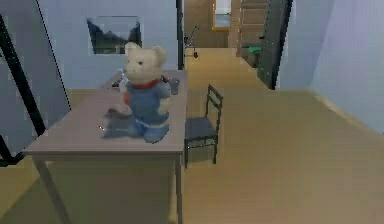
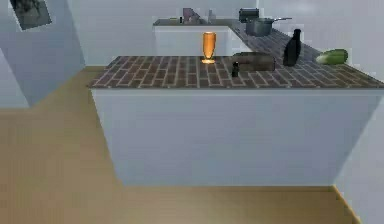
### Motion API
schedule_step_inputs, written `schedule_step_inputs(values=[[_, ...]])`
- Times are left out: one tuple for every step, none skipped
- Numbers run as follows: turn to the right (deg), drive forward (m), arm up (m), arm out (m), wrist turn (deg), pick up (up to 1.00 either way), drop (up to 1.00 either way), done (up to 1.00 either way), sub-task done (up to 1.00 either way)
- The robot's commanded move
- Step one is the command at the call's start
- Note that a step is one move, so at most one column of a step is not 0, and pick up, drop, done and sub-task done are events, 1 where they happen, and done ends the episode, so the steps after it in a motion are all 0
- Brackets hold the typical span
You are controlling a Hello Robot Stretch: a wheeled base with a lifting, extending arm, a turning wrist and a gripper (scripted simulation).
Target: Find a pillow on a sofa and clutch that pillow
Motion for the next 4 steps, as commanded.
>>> schedule_step_inputs(values=[[27.0, 0.0, 0.0, 0.0, 0.0, 0.0, 0.0, 0.0, 0.0], [0.0, 1.0, 0.0, 0.0, 0.0, 0.0, 0.0, 0.0, 0.0], [0.0, 0.65, 0.0, 0.0, 0.0, 0.0, 0.0, 0.0, 0.0], [-18.0, 0.0, 0.0, 0.0, 0.0, 0.0, 0.0, 0.0, 0.0]])
